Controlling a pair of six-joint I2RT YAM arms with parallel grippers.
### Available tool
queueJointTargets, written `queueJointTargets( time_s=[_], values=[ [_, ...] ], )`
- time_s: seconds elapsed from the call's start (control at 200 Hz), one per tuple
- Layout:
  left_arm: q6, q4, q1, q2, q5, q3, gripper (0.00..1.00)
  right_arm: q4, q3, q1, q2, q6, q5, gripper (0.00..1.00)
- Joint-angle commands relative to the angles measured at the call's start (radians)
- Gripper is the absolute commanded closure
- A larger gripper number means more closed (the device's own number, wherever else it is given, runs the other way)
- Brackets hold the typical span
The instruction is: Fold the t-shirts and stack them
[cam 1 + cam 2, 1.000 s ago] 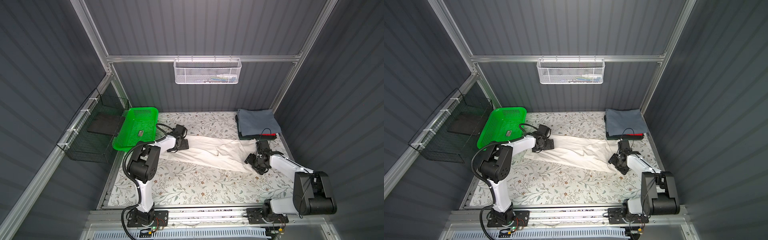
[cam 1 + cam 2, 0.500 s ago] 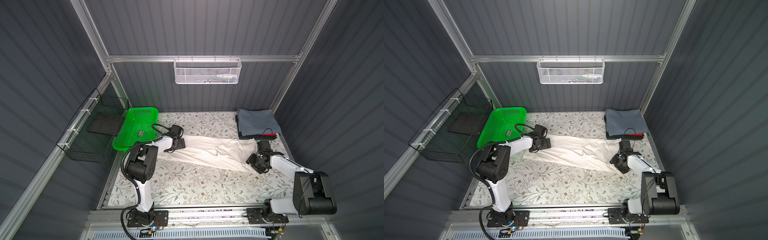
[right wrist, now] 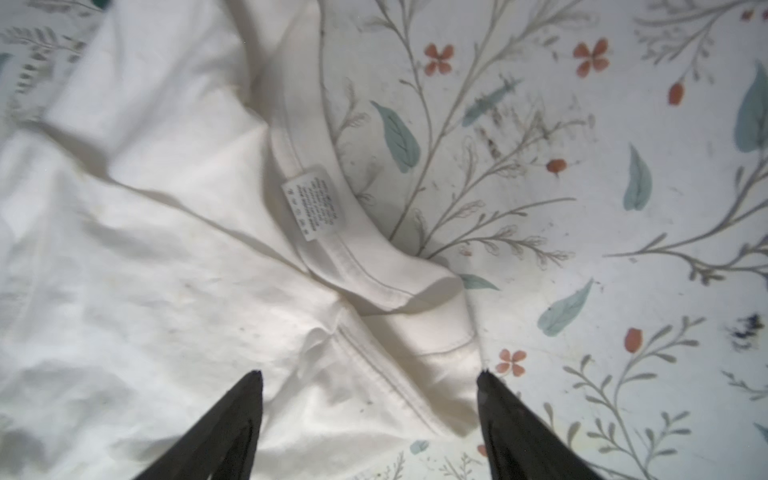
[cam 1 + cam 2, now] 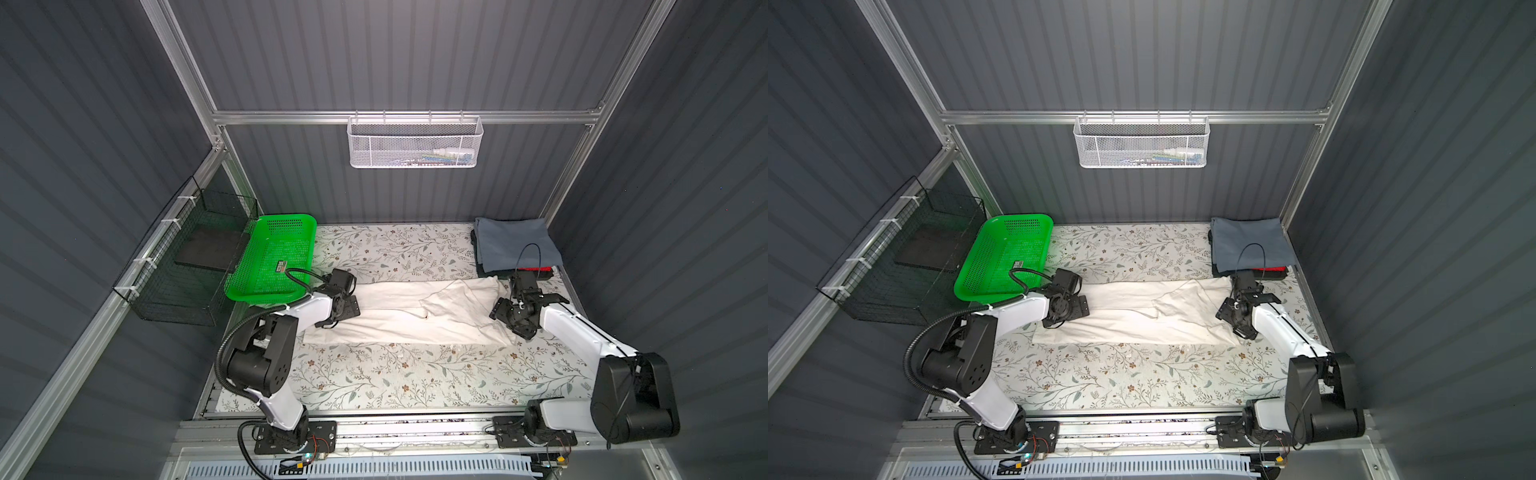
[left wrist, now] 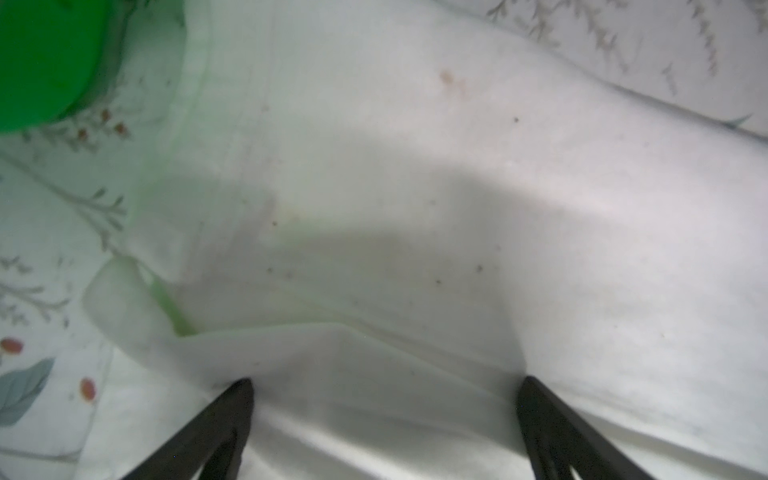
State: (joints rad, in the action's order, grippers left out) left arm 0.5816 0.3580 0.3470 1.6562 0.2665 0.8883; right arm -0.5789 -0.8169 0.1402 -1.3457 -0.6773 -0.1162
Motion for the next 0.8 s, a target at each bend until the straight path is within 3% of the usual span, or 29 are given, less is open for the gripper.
queueJointTargets(
  time_s=[0.0,0.235,0.5,0.795],
  values=[
    [0.090,0.113,0.002,-0.071,-0.026,-0.087,0.00,-0.055,-0.051,0.099,-0.033,-0.009,-0.070,0.26],
    [0.134,0.137,0.002,-0.198,-0.014,-0.177,0.00,0.001,-0.171,0.243,-0.300,-0.057,-0.012,0.33],
    [0.167,0.135,0.002,-0.293,-0.026,-0.260,0.00,0.033,-0.354,0.266,-0.523,-0.045,0.053,0.35],
    [0.227,0.143,0.008,-0.357,-0.066,-0.344,0.00,-0.037,-0.734,0.268,-0.820,0.022,0.097,0.36]
  ],
)
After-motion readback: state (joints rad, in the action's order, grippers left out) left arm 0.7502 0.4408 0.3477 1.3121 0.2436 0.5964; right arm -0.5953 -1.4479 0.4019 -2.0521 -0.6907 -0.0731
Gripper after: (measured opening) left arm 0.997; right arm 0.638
